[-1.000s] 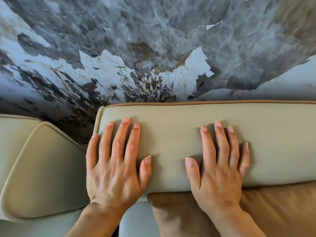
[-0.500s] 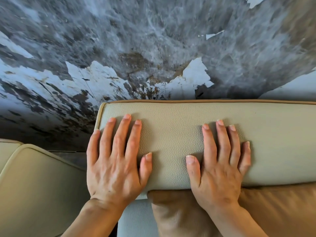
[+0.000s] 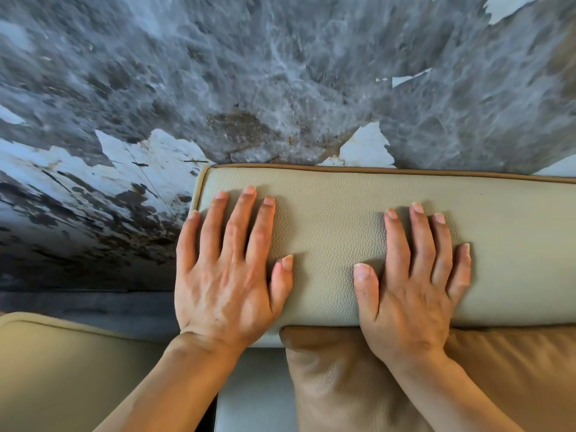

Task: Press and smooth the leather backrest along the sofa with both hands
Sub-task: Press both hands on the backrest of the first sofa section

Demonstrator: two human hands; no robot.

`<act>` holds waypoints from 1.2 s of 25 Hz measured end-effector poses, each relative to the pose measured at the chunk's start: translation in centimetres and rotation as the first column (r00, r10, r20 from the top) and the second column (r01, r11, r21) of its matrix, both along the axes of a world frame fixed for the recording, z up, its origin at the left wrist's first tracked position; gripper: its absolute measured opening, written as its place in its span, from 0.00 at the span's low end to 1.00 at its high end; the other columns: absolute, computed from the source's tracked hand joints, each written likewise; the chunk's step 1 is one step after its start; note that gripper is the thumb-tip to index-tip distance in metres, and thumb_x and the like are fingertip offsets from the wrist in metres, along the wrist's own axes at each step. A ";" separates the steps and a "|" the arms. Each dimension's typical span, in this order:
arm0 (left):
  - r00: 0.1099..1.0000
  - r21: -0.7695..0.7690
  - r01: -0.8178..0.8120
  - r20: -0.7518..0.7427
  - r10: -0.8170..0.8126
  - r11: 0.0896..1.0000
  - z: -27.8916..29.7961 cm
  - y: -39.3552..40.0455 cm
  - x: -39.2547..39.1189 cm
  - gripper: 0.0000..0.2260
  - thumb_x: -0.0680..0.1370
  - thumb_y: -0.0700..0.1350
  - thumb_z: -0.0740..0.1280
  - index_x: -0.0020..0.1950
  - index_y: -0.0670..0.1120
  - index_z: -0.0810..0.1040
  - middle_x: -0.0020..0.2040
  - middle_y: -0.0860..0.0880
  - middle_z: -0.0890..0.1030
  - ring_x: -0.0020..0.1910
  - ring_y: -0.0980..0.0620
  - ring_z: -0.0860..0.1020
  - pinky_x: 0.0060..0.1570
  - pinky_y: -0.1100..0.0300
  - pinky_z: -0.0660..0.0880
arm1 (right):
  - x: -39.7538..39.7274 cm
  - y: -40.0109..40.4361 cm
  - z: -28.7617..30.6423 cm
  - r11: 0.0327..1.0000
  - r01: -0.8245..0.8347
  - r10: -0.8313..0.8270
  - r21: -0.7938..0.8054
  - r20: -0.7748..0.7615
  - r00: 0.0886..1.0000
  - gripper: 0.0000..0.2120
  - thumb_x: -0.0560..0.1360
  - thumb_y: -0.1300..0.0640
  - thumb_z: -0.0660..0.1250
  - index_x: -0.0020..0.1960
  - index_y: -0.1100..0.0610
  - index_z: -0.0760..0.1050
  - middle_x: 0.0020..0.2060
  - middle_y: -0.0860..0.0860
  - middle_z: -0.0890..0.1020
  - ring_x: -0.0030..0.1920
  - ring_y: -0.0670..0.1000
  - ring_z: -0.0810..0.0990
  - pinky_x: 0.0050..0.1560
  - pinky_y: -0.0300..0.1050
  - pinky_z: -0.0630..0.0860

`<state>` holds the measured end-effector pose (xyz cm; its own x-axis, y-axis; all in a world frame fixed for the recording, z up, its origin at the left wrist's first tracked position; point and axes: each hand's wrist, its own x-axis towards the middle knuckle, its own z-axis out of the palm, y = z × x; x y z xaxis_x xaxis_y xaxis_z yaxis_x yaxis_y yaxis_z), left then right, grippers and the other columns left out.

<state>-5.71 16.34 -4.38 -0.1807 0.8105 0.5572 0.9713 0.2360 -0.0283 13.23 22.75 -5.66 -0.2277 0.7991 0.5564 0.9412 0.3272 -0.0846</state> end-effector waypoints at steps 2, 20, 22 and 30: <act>1.000 0.011 0.011 -0.010 -0.010 1.000 -0.3 0.6 -0.2 0.28 0.80 0.57 0.51 0.75 0.43 0.67 0.73 0.42 0.71 0.71 0.37 0.69 0.68 0.38 0.64 | 0.0 0.5 -0.3 1.000 0.002 -0.002 0.022 -0.004 1.000 0.31 0.79 0.39 0.44 0.75 0.55 0.60 0.75 0.58 0.64 0.75 0.60 0.58 0.73 0.64 0.50; 0.987 -0.191 0.160 0.049 -0.154 0.968 14.6 -10.3 -1.2 0.32 0.78 0.60 0.53 0.78 0.44 0.60 0.79 0.39 0.59 0.78 0.36 0.54 0.74 0.35 0.49 | 2.3 -13.2 16.7 0.970 0.056 -0.028 -0.238 0.117 0.993 0.32 0.78 0.37 0.46 0.78 0.50 0.52 0.78 0.55 0.55 0.77 0.59 0.52 0.74 0.61 0.48; 0.985 -0.117 0.170 0.015 -0.170 0.978 18.8 -14.0 -1.2 0.32 0.77 0.59 0.57 0.77 0.44 0.63 0.78 0.39 0.60 0.77 0.36 0.54 0.73 0.36 0.47 | 2.8 -16.9 21.2 0.978 0.039 -0.016 -0.206 0.115 0.993 0.33 0.77 0.38 0.48 0.78 0.52 0.55 0.78 0.56 0.56 0.77 0.60 0.55 0.74 0.61 0.49; 0.998 0.088 0.057 0.001 -0.058 0.994 36.8 -33.7 2.1 0.29 0.79 0.59 0.57 0.76 0.45 0.64 0.78 0.40 0.61 0.77 0.37 0.56 0.74 0.36 0.49 | 5.1 -34.5 40.8 0.990 -0.102 0.103 -0.094 0.010 0.995 0.33 0.78 0.37 0.46 0.78 0.50 0.52 0.78 0.55 0.54 0.78 0.59 0.50 0.74 0.66 0.48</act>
<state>-3.65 -17.36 32.43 -0.1372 0.7675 0.6262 0.9834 0.1812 -0.0066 18.36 -11.73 35.09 -0.3190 0.8192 0.4766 0.9045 0.4134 -0.1052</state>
